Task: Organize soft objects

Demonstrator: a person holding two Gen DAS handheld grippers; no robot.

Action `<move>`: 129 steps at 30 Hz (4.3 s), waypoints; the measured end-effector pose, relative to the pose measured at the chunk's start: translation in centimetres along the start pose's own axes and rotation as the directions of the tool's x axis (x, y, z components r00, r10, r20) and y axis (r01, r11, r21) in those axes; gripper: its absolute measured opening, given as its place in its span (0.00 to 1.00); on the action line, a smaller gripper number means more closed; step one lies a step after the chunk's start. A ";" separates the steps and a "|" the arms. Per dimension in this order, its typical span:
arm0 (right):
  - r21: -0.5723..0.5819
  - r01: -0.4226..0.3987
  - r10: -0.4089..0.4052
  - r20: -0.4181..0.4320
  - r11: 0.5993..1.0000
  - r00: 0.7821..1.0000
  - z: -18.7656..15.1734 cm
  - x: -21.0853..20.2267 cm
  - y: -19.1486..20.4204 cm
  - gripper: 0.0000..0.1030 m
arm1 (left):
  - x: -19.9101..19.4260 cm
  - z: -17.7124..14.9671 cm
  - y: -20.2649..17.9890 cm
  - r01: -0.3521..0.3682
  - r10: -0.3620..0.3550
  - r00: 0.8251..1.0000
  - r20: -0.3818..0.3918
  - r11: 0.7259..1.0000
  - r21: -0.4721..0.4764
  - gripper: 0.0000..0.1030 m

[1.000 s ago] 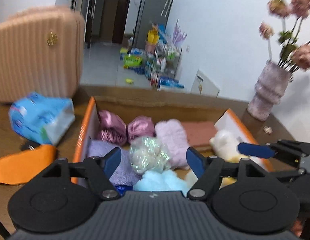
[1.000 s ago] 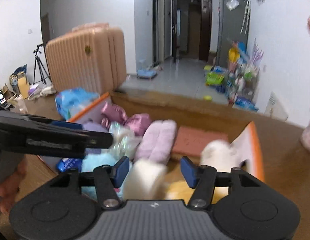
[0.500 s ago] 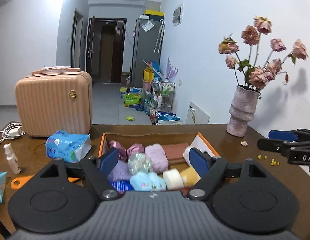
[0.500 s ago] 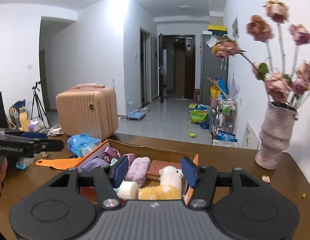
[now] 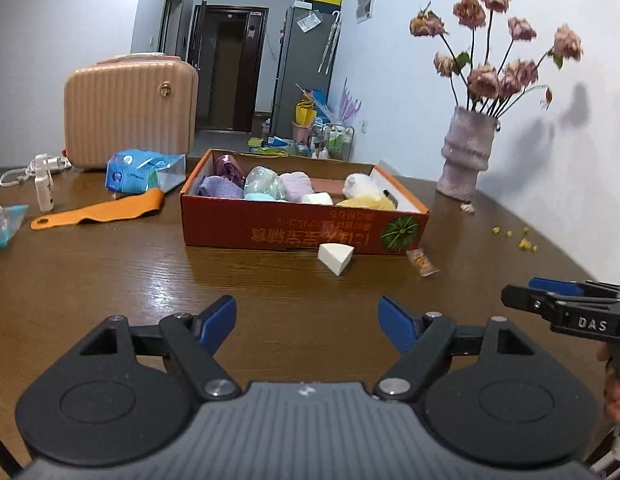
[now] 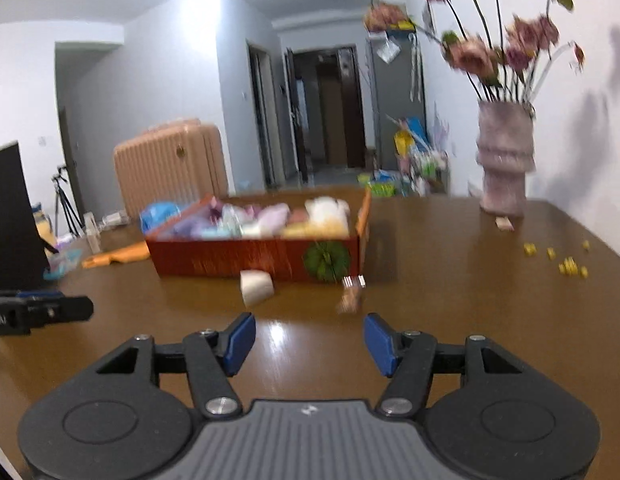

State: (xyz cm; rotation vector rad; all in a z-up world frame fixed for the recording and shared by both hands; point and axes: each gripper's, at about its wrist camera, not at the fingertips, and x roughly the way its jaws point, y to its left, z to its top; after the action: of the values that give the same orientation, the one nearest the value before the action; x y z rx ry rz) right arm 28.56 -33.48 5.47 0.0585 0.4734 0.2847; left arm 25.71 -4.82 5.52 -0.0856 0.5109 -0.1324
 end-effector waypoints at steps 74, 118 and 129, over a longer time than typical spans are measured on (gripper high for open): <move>-0.135 -0.141 0.124 -0.125 0.981 0.984 15.8 21.8 2.8 0.13 | 19.7 15.3 0.9 0.200 -0.200 0.980 -0.009 0.980 -0.024 0.19; -0.099 0.006 -0.008 -0.021 0.995 1.000 15.1 9.9 1.8 0.75 | 10.0 12.5 6.1 -0.060 0.054 0.994 0.098 0.996 0.061 0.96; -0.078 0.152 -0.117 0.339 0.985 0.933 6.4 6.3 5.8 0.92 | 6.2 6.0 7.5 -0.093 0.071 0.965 0.254 0.993 0.073 1.00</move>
State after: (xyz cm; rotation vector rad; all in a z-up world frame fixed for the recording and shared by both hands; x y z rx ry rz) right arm 35.33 -26.04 9.14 -0.0272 0.1231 0.1587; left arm 34.80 1.93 6.91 0.0017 0.2549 -0.0604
